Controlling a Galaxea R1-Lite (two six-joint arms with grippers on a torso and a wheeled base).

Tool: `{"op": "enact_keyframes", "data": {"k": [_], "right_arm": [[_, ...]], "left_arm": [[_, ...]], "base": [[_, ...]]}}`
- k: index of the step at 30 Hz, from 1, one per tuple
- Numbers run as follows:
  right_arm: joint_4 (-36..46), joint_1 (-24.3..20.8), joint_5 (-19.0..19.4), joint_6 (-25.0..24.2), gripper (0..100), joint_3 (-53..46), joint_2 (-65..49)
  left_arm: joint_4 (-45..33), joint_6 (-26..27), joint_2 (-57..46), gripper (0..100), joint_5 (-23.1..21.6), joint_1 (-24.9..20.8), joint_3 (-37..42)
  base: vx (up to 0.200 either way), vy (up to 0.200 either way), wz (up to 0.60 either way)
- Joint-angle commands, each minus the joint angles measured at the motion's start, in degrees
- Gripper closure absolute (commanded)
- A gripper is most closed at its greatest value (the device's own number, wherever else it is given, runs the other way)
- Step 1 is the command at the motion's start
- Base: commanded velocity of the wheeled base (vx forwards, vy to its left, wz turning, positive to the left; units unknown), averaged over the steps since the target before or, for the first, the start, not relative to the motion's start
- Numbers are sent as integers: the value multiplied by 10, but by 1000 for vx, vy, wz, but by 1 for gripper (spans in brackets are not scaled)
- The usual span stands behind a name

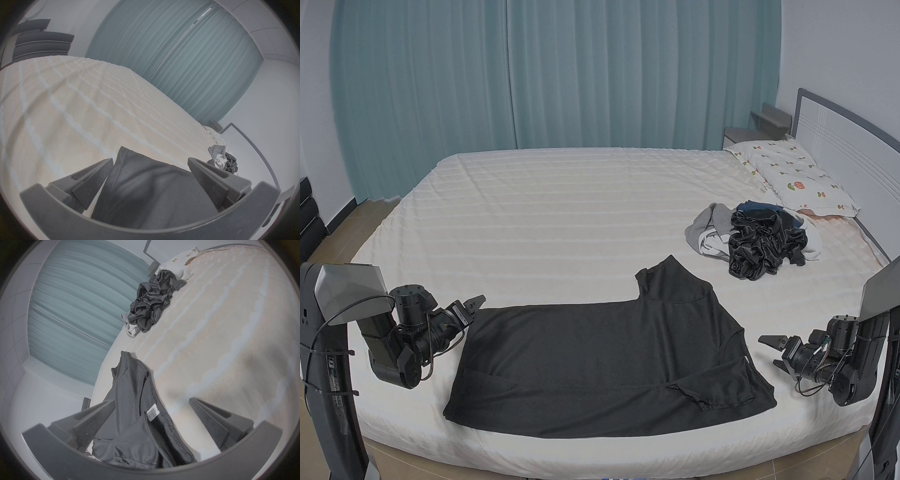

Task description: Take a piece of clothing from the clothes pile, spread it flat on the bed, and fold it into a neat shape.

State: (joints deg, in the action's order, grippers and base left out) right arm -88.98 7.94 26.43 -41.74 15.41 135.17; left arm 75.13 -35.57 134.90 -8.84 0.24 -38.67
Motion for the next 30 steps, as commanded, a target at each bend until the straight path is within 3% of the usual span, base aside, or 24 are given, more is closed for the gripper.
{"op": "enact_keyframes", "data": {"k": [1, 10, 30], "right_arm": [[-5, -1, 0, 0, 0, -1, 1], [-5, -4, 0, 0, 0, -2, 2], [-5, -9, -1, 2, 0, -2, 5]], "left_arm": [[-36, -1, 31, 0, -2, -2, -59], [-117, 2, 69, 0, -4, -1, -147], [-106, 45, 95, 0, -7, 2, -151]], "base": [[0, 0, 0], [0, 0, 0], [0, 0, 0]]}}
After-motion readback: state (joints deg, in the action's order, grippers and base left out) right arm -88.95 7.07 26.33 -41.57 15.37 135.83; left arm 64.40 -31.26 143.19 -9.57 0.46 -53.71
